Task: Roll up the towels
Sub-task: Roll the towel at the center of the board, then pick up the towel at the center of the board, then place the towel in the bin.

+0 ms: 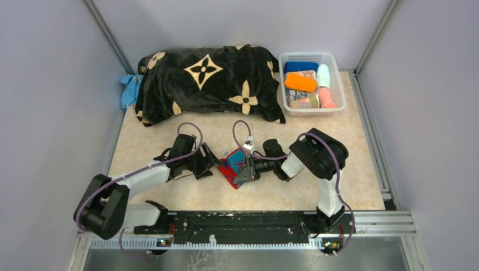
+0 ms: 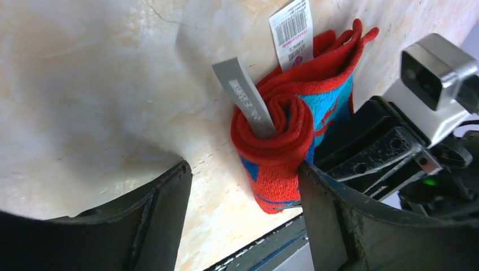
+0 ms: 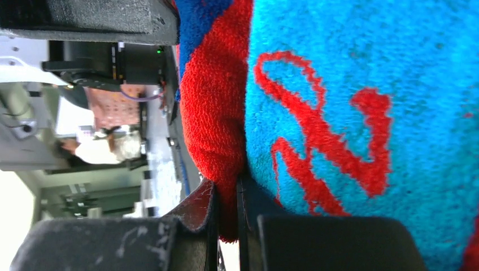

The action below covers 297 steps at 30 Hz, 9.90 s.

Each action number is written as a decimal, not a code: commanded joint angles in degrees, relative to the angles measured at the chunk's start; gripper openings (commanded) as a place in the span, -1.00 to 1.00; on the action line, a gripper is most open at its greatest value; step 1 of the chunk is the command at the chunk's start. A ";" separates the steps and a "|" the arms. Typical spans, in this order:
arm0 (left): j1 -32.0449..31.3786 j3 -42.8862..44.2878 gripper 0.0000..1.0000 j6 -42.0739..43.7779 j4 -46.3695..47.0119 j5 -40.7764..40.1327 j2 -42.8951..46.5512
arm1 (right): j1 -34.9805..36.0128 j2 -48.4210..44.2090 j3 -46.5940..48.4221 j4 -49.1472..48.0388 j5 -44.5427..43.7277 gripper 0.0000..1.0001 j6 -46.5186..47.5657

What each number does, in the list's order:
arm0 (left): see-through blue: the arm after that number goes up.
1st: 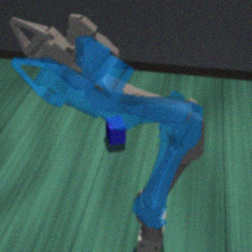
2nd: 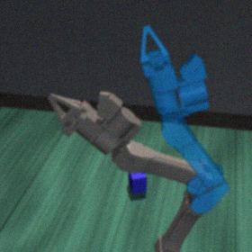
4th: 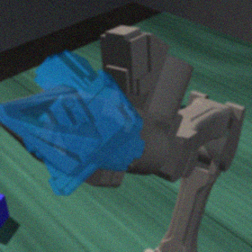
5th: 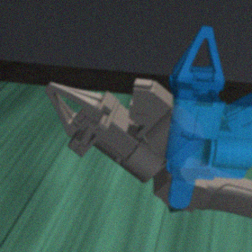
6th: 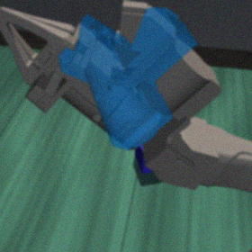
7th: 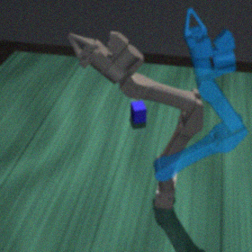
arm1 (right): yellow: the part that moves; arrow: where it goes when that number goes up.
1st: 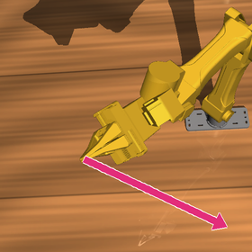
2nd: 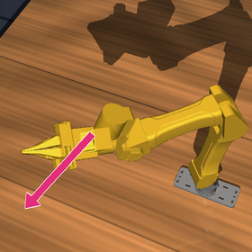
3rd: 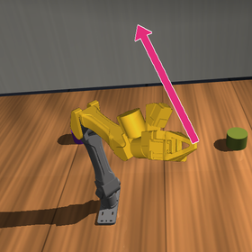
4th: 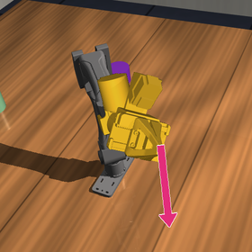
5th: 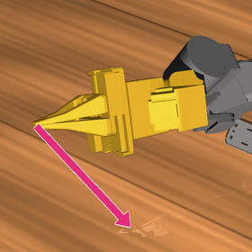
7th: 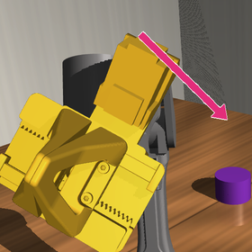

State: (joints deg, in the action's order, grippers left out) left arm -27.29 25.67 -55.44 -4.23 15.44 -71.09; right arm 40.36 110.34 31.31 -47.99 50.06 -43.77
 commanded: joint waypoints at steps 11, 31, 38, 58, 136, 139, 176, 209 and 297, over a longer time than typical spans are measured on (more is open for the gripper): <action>-1.89 4.48 0.04 0.77 2.38 0.76 -11.11 | -1.40 -7.23 -1.57 13.10 -4.28 -0.43 1.89; -4.18 7.38 0.07 1.49 -3.15 -4.76 -15.49 | 26.23 -27.00 22.39 65.30 -63.14 0.17 30.03; -4.21 7.20 0.08 1.28 -3.50 -5.05 -15.31 | 31.71 -17.53 26.90 66.45 -72.57 0.16 33.19; -4.09 8.43 0.47 1.42 -8.94 -9.50 -6.78 | 29.36 -11.04 20.98 64.88 -60.69 -0.40 32.19; -3.95 0.86 0.47 -2.92 -2.05 -4.85 -7.87 | 27.80 -8.89 26.24 68.32 -62.53 -0.15 40.37; -3.46 -0.12 0.54 -3.64 -2.28 -4.91 -4.75 | 25.74 -9.61 26.35 68.53 -54.78 -0.24 41.42; -2.30 -3.61 0.05 -4.56 6.32 -1.44 -15.88 | 26.06 -6.24 30.87 61.66 -57.78 0.12 49.57; 18.28 29.14 0.79 26.03 -26.83 -17.30 6.35 | 1.61 -25.71 34.20 93.02 -66.27 -1.00 16.26; 21.75 28.20 0.91 34.75 -26.61 -23.14 12.73 | -28.93 -1.52 65.94 89.41 -73.28 0.33 -30.89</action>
State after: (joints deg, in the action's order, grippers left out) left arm -6.00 54.11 -20.95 -31.29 -6.92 -60.16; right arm 11.18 115.46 99.59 41.36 -23.40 -74.61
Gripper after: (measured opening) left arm 0.954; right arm 0.659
